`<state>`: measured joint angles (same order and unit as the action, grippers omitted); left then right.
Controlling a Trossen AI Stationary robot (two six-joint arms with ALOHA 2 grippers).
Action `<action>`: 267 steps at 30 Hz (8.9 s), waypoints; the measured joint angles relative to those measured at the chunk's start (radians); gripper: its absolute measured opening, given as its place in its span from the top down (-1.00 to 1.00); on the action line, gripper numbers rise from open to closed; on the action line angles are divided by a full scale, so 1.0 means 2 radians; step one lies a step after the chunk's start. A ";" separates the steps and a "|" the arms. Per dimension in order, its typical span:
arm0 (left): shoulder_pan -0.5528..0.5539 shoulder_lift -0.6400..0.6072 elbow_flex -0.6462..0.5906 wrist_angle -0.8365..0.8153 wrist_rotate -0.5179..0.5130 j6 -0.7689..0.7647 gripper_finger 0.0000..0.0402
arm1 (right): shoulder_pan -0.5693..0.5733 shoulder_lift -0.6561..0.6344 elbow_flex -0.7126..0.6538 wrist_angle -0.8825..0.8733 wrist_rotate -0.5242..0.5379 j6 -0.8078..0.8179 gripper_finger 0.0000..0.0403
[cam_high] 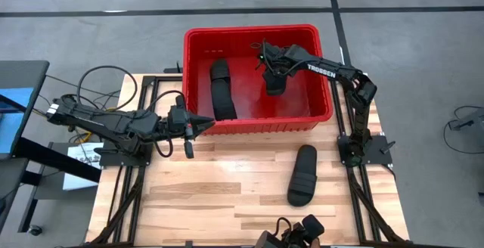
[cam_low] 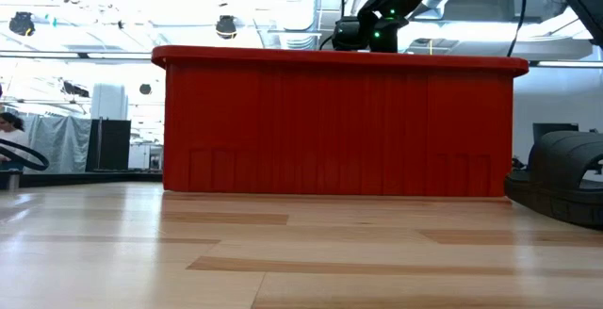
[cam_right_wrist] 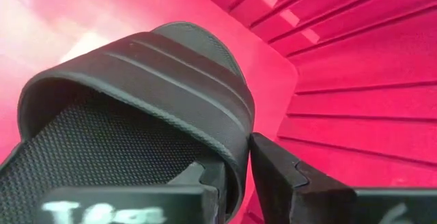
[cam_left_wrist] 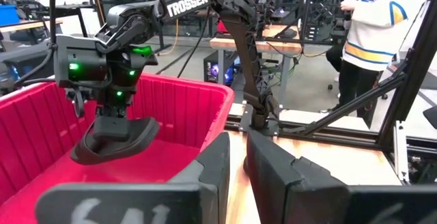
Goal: Pick and place slides into bin
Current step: Put the black slides into the red bin
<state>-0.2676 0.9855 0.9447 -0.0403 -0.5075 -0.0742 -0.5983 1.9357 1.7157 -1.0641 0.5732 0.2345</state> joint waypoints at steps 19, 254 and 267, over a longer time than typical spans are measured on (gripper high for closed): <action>0.000 0.000 0.000 -0.007 -0.001 0.000 0.79 | -0.003 0.000 0.000 0.002 -0.012 -0.026 0.53; -0.001 0.088 0.000 0.059 0.073 -0.092 0.79 | 0.677 -0.065 0.321 -0.142 -0.149 0.128 1.00; -0.002 0.088 0.000 0.041 0.095 -0.128 0.79 | 0.637 -0.152 0.307 -0.169 -0.020 -0.013 1.00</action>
<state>-0.2710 1.1618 0.9451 0.0425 -0.3183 -0.3302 0.6763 1.6315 2.3291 -1.4016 0.5322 0.2090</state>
